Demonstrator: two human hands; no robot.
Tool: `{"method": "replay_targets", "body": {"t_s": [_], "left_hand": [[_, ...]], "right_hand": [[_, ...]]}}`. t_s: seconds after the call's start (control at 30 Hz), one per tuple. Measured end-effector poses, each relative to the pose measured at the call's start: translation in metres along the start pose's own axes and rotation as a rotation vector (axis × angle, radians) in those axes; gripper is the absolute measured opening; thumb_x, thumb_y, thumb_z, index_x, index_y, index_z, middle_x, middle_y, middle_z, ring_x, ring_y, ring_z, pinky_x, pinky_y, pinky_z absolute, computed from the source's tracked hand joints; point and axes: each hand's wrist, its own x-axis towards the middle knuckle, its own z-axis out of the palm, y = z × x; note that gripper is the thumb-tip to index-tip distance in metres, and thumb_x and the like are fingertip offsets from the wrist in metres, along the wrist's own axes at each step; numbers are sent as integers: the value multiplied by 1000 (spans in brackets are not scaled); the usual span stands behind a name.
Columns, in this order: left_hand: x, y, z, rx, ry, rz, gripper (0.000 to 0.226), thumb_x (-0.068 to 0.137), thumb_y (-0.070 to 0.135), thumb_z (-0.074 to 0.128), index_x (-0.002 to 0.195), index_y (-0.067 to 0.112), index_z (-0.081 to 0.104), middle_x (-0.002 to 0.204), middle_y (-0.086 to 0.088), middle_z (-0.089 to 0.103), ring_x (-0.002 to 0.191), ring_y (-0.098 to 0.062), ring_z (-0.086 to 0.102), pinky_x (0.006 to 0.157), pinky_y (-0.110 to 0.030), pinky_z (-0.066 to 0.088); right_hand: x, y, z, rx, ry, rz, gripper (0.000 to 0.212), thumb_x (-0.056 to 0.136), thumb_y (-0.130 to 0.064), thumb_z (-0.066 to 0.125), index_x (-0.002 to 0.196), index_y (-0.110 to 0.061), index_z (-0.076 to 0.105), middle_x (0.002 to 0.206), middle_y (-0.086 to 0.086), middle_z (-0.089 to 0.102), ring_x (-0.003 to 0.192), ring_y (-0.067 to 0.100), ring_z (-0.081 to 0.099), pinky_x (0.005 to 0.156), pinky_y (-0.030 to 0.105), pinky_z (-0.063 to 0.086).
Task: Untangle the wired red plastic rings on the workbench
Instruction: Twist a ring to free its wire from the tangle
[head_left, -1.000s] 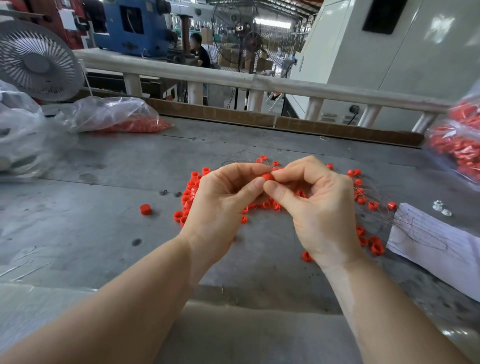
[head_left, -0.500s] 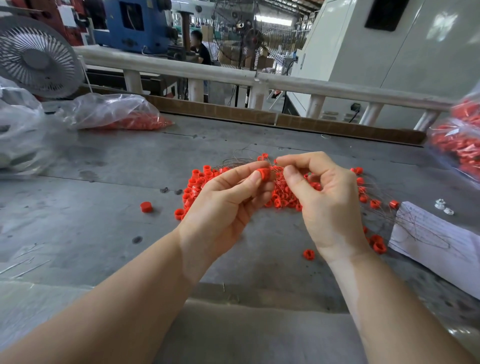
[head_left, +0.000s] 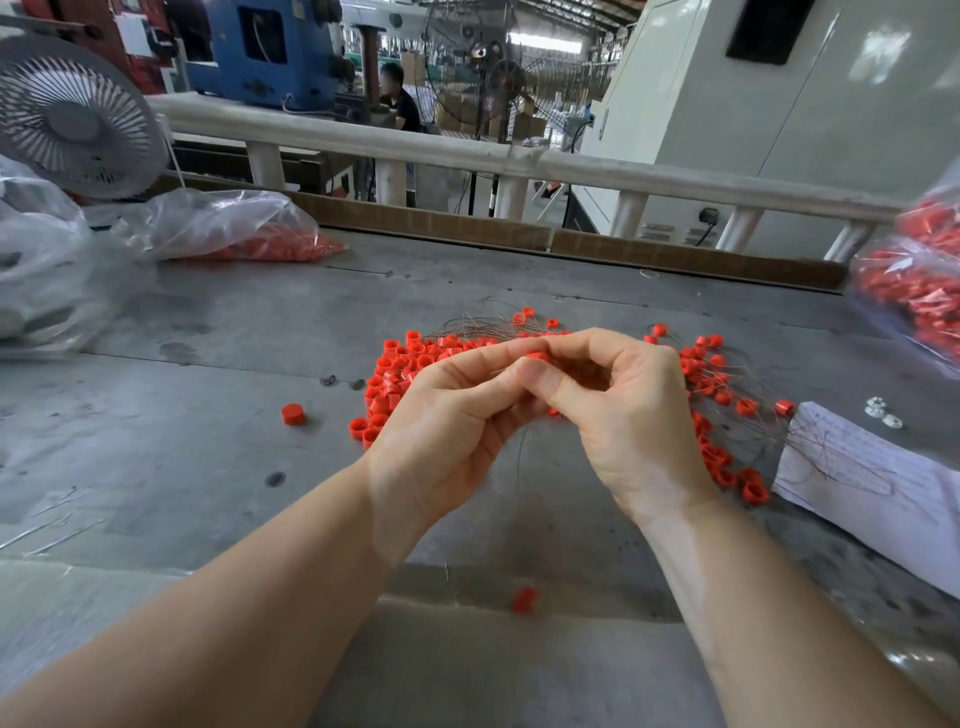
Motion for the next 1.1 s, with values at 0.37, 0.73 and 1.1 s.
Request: {"method": "replay_targets", "body": {"t_s": [0.37,0.73,1.1], "left_hand": [[0,-3,0,43,-3,84,21,72,9,60,87,3,74,92,-16,73,88,-23,70,74,-23,57],[0,-2,-1,101,1,87,26,76,4,57,98,7,71,92,-9,74,85,-14,69,77,-20,55],[-5,-3,1,293,15,248,22,84,-4,57,94,8,72,89,-5,74,82,-12,70,71,-16,53]], "right_hand": [[-1,0,1,30,24,22,15,73,-11,78,72,-25,70,61,-5,68,57,6,61,62,28,54],[5,4,-3,400,-39,272,13,68,-25,65,68,-15,73,65,4,70,64,12,64,62,22,53],[5,0,-3,710,-268,267,22,74,-13,55,67,-12,76,69,2,72,64,12,68,57,20,53]]}}
